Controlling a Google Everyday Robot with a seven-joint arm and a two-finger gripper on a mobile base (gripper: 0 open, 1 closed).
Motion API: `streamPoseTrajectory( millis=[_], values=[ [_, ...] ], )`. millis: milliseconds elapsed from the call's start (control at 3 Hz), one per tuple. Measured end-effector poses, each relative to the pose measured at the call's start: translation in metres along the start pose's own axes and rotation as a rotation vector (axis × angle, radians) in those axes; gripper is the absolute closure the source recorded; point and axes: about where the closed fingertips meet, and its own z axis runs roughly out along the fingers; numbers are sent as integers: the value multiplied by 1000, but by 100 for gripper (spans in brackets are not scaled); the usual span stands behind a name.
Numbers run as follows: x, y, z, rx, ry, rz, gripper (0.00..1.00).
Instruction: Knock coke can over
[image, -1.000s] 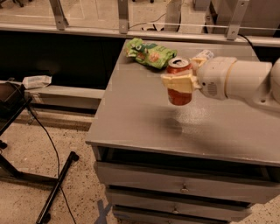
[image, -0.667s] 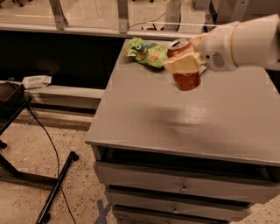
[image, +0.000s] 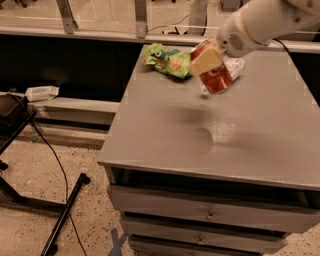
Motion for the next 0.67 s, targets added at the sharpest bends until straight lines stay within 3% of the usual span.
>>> streamPoseTrajectory(
  millis=[333,667],
  values=[
    [-7,7,20,-77,66,-34,100],
    [7,22,31,-166,216,-102,100]
  ],
)
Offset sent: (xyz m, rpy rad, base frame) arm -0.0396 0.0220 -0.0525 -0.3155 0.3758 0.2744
